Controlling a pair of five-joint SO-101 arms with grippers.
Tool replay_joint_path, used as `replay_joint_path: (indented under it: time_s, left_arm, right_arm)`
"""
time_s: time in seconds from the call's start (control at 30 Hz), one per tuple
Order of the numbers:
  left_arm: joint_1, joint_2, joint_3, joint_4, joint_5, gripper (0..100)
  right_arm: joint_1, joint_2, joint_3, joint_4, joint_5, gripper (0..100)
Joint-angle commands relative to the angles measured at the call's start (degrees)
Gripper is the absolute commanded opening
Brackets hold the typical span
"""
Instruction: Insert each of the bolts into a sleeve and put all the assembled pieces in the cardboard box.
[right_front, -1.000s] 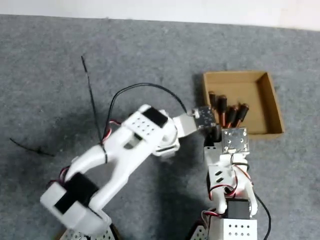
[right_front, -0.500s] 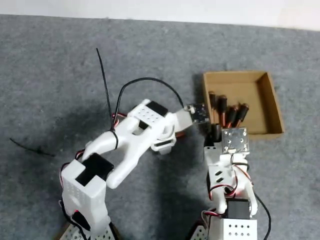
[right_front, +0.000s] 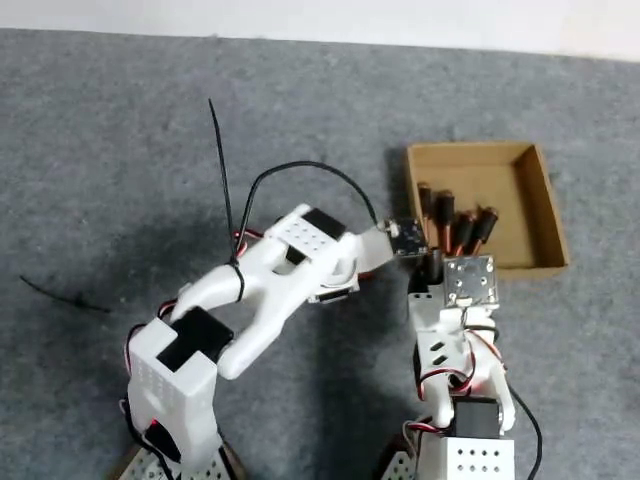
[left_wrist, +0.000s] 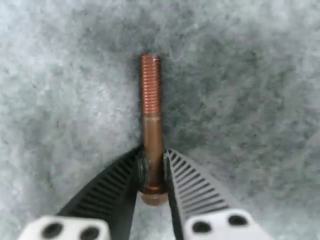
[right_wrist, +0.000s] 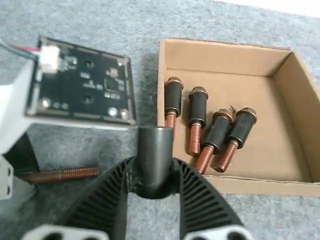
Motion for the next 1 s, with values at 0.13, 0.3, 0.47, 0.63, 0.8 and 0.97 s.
replay_joint_path:
  time_s: [0.13,0.3,0.47,0.63,0.8,0.97]
  left_arm:
    - [-8.7,-7.8,-0.9,-0.7,6.4,1]
    - [-7.5,-21.9,8.8,-1.1,8.9,1]
    - [-3.8,-37.3,19.1,-1.1,8.9,1]
    - [-1.1,-50.6,28.0,-0.8,8.8,1]
    - [2.6,-60.6,35.1,-0.2,8.7,1]
    - [5.8,-66.0,35.8,7.7,8.7,1]
  right_arm:
    - [0.4,-0.7,4.6,0.0,0.6,0.5]
    - [0.4,-0.7,4.5,0.0,0.6,0.5]
    - [0.4,-0.7,4.5,0.0,0.6,0.5]
    - [0.4,-0.7,4.5,0.0,0.6,0.5]
    - [0.4,-0.7,4.6,0.0,0.6,0.5]
    - [0.4,-0.7,4.7,0.0,0.6,0.5]
